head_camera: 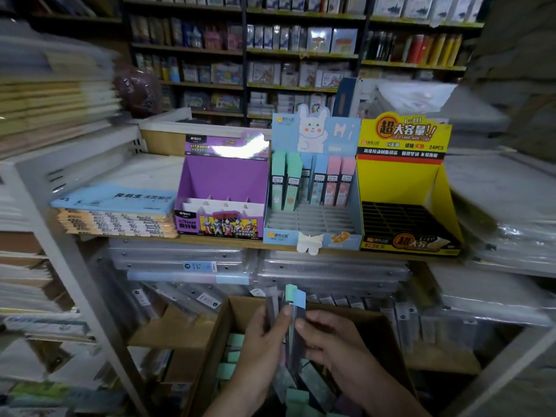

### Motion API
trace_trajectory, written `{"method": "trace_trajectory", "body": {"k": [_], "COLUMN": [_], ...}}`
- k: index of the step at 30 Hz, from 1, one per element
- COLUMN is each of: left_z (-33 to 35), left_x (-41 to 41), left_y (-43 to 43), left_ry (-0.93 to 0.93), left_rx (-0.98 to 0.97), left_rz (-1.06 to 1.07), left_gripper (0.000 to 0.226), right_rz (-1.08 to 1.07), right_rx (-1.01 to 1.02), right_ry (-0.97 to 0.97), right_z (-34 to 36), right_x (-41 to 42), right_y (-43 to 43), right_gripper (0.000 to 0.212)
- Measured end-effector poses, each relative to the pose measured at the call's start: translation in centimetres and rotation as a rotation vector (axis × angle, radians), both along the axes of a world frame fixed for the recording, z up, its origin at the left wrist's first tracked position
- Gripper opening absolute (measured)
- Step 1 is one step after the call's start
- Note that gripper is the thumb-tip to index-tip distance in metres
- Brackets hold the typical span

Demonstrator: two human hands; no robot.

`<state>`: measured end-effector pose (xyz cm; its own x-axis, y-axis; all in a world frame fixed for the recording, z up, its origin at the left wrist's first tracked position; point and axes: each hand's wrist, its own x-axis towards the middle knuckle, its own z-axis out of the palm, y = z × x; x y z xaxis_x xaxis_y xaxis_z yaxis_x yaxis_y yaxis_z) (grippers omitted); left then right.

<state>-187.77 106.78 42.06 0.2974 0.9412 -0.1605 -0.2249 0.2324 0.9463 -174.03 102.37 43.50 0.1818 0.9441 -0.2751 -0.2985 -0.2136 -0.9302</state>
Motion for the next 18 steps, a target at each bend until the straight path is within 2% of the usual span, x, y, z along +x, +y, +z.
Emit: {"method": "trace_trajectory", "body": {"k": [3,5,10,13,18], "left_z": [1.0,1.8,4.3,6.1,8.2], "left_x": [0.3,0.5,0.5,0.5,1.1], "left_y": [0.0,-0.1,-0.9,-1.2,-0.9], "left_ry": [-0.073,-0.102,-0.144,-0.174,-0.127], "left_rx": [-0.015,-0.017,0.076,0.129,0.269], "left_rz": [-0.015,-0.034,-0.056,-0.046,0.035], "left_gripper": [0.042,0.044,0.050,0.048,0.024], "right_rz": [-0.008,-0.012,-0.022,-0.001,-0.067], "right_rx": [0.036,0.056,0.132,0.224,0.260], "right_ry": [-0.092,-0.174,-0.212,-0.264,-0.207], "right_z": [1.8,2.7,4.7,6.5,9.6], "right_x": [-0.2,-0.4,-0.3,-0.2,0.1], "right_y": [-0.3,-0.4,-0.8,-1.2,-1.2], "right_gripper": [0.035,0.024,0.014,0.014,0.007]}}
